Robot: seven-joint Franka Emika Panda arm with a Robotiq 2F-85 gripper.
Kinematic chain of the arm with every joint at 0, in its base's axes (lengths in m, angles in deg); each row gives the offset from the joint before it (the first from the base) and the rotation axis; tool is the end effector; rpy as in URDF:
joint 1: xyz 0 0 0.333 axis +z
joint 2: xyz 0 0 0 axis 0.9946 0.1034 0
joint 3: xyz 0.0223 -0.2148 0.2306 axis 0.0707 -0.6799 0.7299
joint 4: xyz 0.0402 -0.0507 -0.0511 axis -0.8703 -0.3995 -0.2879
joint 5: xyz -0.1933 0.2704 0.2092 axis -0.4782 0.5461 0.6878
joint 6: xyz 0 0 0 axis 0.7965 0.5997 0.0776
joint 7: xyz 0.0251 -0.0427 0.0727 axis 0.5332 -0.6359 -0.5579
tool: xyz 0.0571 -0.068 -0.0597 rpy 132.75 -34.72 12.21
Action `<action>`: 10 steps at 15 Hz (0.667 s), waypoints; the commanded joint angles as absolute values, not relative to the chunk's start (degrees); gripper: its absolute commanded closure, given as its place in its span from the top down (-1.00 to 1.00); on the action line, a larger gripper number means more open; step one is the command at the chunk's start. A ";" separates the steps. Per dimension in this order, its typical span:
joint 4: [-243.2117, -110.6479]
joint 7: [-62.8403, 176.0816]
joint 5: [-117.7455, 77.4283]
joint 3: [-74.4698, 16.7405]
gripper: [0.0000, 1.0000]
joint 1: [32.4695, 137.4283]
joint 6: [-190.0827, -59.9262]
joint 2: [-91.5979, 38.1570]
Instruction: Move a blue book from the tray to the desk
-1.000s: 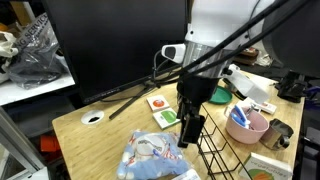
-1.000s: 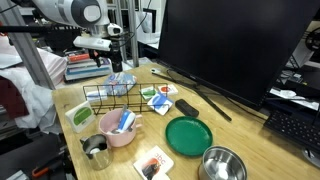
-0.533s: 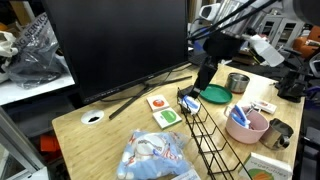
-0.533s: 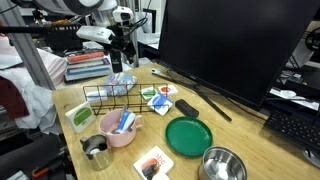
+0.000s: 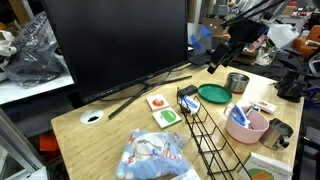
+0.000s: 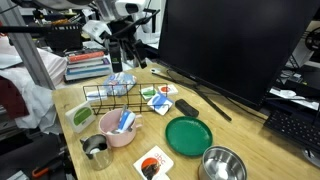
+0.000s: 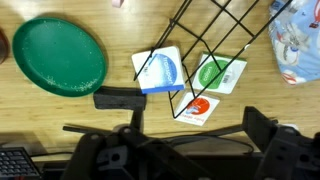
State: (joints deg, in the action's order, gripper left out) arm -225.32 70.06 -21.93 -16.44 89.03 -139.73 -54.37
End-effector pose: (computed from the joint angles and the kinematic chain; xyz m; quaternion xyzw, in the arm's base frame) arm 0.4727 0.1155 0.4053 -0.9847 0.0073 -0.1740 0.0065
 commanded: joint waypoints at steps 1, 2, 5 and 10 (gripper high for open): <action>-225.22 76.25 -23.64 -15.12 1.00 87.53 -138.97 -53.96; -224.98 77.32 -23.69 -15.00 1.00 87.62 -138.70 -53.65; -224.61 79.16 -23.73 -14.54 1.00 87.97 -138.54 -52.84; -225.22 82.11 -23.63 -14.22 1.00 87.87 -138.03 -52.88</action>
